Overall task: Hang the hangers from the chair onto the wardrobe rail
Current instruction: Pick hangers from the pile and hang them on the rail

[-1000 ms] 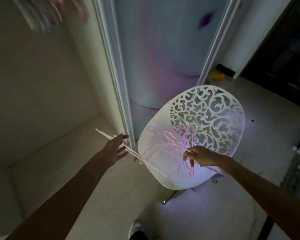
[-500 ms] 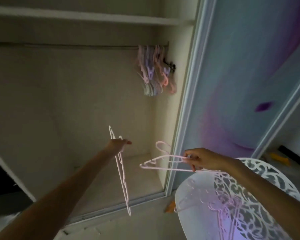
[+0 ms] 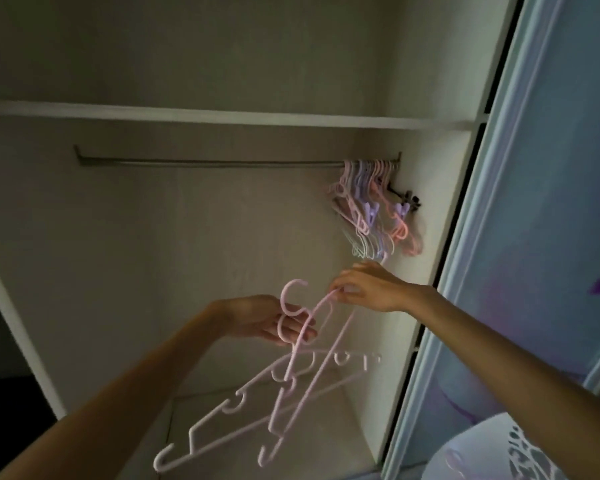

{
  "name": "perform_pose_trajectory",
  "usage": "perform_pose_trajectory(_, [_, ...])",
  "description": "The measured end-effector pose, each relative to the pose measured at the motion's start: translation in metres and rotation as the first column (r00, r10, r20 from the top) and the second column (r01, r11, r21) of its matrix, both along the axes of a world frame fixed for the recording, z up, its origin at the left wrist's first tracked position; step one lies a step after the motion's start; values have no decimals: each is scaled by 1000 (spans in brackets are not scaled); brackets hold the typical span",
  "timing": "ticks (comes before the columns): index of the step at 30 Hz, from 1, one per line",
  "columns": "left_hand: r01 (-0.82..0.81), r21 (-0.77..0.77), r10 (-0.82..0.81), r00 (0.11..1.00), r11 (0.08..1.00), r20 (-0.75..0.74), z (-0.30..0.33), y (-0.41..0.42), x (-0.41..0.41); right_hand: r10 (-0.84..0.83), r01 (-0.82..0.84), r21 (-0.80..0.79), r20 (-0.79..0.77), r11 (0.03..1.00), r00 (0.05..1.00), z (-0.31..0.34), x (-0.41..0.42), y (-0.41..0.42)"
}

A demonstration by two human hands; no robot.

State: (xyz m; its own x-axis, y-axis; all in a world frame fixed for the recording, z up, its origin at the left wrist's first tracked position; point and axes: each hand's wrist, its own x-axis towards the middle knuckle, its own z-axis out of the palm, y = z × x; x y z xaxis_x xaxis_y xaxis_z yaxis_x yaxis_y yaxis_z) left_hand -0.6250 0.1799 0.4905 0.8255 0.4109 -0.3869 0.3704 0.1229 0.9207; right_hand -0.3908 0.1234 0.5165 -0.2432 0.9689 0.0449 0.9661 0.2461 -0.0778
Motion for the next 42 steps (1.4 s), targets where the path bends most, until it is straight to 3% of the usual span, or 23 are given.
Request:
perform_pose_trajectory(3, [-31, -70, 32, 999, 997, 19, 7, 24, -4, -37, 36, 130, 2, 991, 999, -4, -21, 27])
perform_pose_trajectory(6, [-180, -188, 189, 982, 966, 30, 4, 61, -4, -162, 237, 246, -289, 940, 944, -15, -48, 52])
perform_pose_trajectory(7, [-242, -211, 253, 967, 947, 30, 2, 73, -3, -228, 335, 187, -436, 924, 871, -19, -58, 56])
perform_pose_trajectory(9, [-347, -269, 378, 923, 899, 75, -3, 95, 2, -350, 371, -127, -691, 920, 633, -23, -77, 63])
perform_pose_trajectory(11, [-400, -339, 462, 878, 852, 124, -2, 106, 11, -504, 205, -460, -774, 864, 383, -25, -91, 69])
perform_pose_trajectory(13, [-455, -358, 527, 840, 815, 132, 3, 110, 21, -525, 57, -536, -791, 842, 314, -28, -90, 74])
perform_pose_trajectory(16, [-510, -347, 585, 795, 787, 161, 12, 124, 40, -464, 26, -485, -818, 874, 340, -23, -67, 90])
perform_pose_trajectory(20, [-540, -236, 582, 795, 808, 172, 23, 146, 59, -390, 278, -281, -759, 919, 522, -11, -34, 123])
perform_pose_trajectory(23, [-660, -125, 671, 719, 741, 181, 35, 167, 64, -364, 436, -129, -778, 891, 512, -1, -11, 145])
perform_pose_trajectory(26, [-701, -144, 714, 669, 699, 207, 46, 191, 65, -359, 509, -22, -735, 860, 575, 17, 14, 170])
perform_pose_trajectory(32, [-676, -83, 676, 708, 733, 203, 58, 226, 67, -451, 606, 187, -508, 773, 734, 55, 28, 217])
perform_pose_trajectory(42, [-612, 47, 592, 779, 789, 205, 79, 281, 69, -581, 654, 163, -338, 739, 740, 45, 49, 303])
